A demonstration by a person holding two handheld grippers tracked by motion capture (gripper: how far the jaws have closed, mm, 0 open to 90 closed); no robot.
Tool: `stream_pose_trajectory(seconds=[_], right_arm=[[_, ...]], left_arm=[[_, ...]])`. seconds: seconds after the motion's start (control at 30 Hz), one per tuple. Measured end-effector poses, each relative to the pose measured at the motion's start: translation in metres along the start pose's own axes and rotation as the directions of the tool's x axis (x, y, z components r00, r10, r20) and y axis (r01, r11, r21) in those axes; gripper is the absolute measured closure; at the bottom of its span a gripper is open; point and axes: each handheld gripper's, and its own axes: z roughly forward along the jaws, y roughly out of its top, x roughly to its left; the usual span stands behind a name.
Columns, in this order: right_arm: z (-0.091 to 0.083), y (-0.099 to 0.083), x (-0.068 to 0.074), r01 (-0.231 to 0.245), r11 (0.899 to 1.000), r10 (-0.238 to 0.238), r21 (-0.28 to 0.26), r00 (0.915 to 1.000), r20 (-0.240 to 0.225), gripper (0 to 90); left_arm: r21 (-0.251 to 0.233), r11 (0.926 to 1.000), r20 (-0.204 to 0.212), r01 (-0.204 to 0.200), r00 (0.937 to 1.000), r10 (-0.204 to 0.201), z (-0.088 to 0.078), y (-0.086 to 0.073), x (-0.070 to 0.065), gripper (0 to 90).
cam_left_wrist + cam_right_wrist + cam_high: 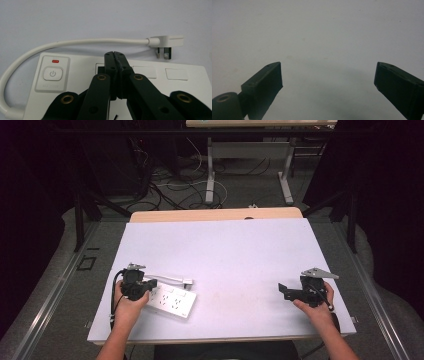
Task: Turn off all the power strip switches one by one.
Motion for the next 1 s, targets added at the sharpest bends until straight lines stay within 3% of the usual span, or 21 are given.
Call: stream_pose_trajectory(seconds=[0.77,1.0], right_arm=[[0.0,0.0,0.0,-0.003,1.0,0.003,0.001,1.0,-0.002,7.6],[0.0,0.0,0.0,-0.003,1.0,0.003,0.001,1.0,-0.002,7.6]], left_arm=[[0.034,0.9994,0.021,-0.005,0.9998,0.004,0.009,0.001,-0.006,90.0],[0.022,0.9998,0.023,-0.001,0.9997,0.001,0.011,0.0,-0.005,90.0]])
